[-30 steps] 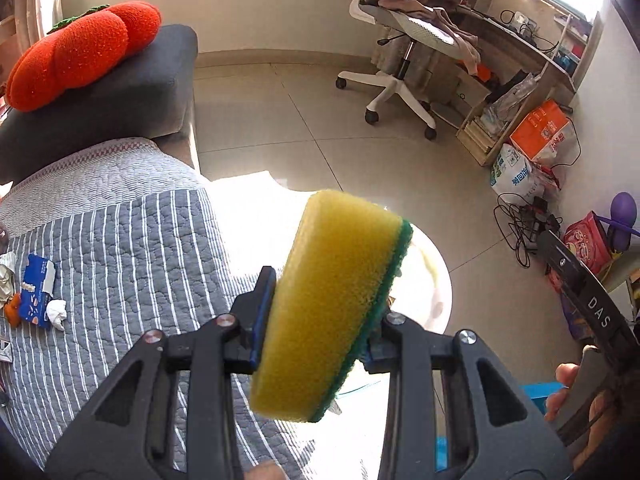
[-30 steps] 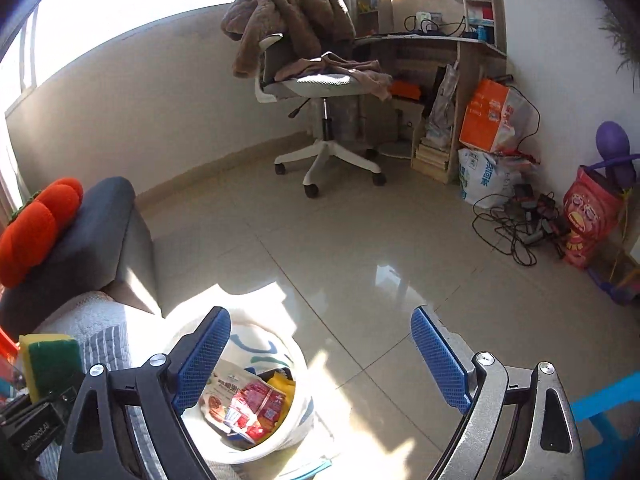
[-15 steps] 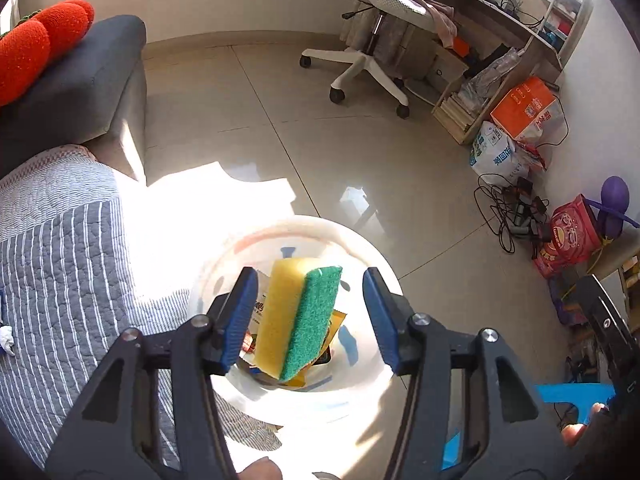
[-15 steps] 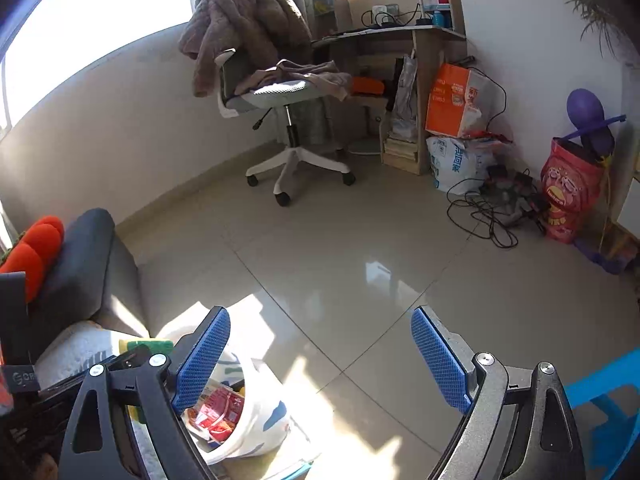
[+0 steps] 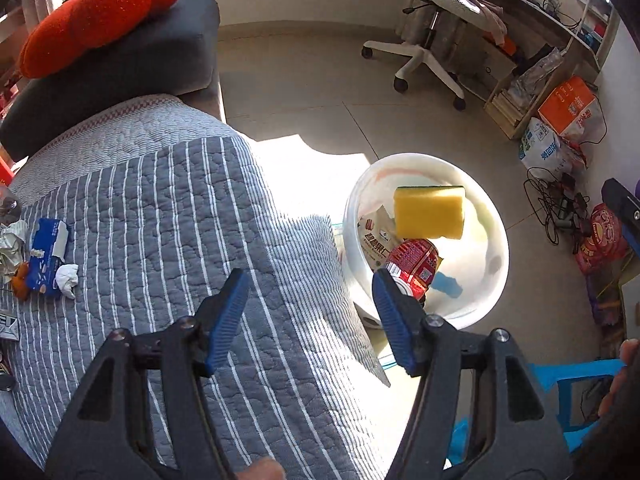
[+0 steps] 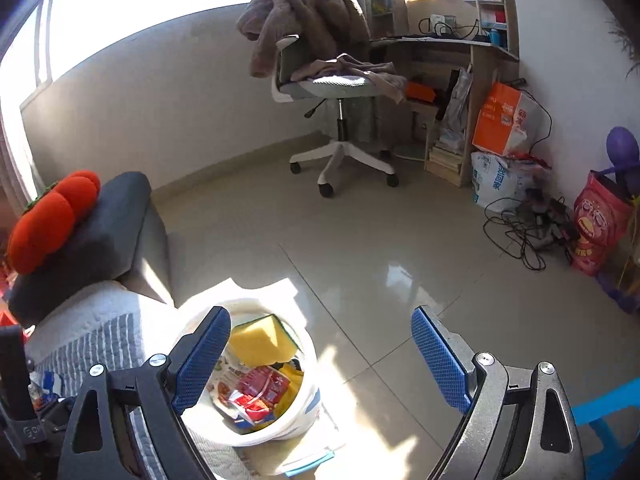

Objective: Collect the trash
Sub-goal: 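Move the left tool back to the bed and grasp the red cartoon can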

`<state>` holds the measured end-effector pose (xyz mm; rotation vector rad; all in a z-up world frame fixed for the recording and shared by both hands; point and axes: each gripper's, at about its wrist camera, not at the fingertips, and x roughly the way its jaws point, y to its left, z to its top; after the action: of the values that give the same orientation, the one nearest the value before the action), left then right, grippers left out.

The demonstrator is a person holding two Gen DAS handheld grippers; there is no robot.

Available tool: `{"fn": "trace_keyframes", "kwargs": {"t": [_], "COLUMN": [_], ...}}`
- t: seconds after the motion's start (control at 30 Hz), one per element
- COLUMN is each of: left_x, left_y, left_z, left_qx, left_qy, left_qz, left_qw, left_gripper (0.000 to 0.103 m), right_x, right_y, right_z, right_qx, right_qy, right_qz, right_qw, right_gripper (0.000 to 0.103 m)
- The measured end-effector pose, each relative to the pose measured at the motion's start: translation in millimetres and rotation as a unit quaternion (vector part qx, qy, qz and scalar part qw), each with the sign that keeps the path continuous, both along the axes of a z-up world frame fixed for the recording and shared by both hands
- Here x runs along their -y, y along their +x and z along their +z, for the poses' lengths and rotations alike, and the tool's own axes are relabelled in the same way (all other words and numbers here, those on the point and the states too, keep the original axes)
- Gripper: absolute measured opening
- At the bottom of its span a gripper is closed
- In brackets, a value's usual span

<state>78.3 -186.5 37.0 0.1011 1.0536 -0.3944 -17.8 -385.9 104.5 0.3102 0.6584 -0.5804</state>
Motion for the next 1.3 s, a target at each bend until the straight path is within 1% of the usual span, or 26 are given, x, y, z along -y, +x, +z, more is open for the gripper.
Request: {"fn": "trace_keyframes", "kwargs": {"t": [0.2, 0.4, 0.47, 0.6, 0.77, 0.87, 0.93, 1.0, 1.07, 1.17, 1.23, 1.3], "left_x": [-66.3, -135.6, -157.3, -200.5, -252.1, -281.7, -305.4, -329.3, -353.8, -383.2, -396.1, -405.8], "left_y": [-8.5, -11.6, -12.5, -13.2, -10.4, -7.4, -4.2, -0.5, 3.3, 5.7, 8.6, 10.2], "left_z": [-9.6, -20.5, -23.6, -27.0, -20.4, -14.7, -12.1, -12.6, -17.7, -26.3, -34.4, -43.5], "left_qx": [-0.008, -0.019, -0.020, -0.022, -0.003, 0.014, 0.026, 0.023, 0.007, -0.020, -0.043, -0.063], "left_qy": [0.023, 0.039, 0.049, 0.054, 0.076, 0.095, 0.110, 0.117, 0.122, 0.106, 0.107, 0.099], "left_qz": [0.055, 0.110, 0.130, 0.169, 0.216, 0.245, 0.272, 0.300, 0.333, 0.377, 0.391, 0.399], "left_qw": [0.9982, 0.9929, 0.9901, 0.9838, 0.9736, 0.9648, 0.9558, 0.9465, 0.9351, 0.9197, 0.9130, 0.9096], "left_gripper": [0.067, 0.068, 0.068, 0.068, 0.068, 0.070, 0.072, 0.073, 0.073, 0.073, 0.073, 0.072], "right_x": [-53.4, -112.3, -132.6, -166.5, -202.0, -218.5, -229.5, -242.2, -255.3, -281.1, -298.3, -315.8], "right_y": [28.3, 53.1, 60.4, 73.3, 89.9, 99.3, 105.3, 110.4, 113.8, 118.0, 120.1, 121.3], "right_z": [-10.5, -23.3, -28.9, -35.7, -44.7, -50.4, -53.9, -57.0, -57.9, -60.3, -62.6, -65.7], "right_qx": [-0.020, -0.041, -0.048, -0.060, -0.073, -0.078, -0.081, -0.079, -0.066, -0.055, -0.053, -0.051], "right_qy": [-0.008, -0.020, -0.027, -0.035, -0.035, -0.029, -0.027, -0.021, -0.011, -0.010, -0.016, -0.025], "right_qz": [0.069, 0.136, 0.158, 0.195, 0.230, 0.245, 0.256, 0.273, 0.305, 0.352, 0.380, 0.408], "right_qw": [0.997, 0.990, 0.986, 0.978, 0.970, 0.966, 0.963, 0.958, 0.950, 0.934, 0.923, 0.911], "right_gripper": [0.093, 0.093, 0.093, 0.093, 0.093, 0.093, 0.093, 0.093, 0.093, 0.093, 0.093, 0.093]}}
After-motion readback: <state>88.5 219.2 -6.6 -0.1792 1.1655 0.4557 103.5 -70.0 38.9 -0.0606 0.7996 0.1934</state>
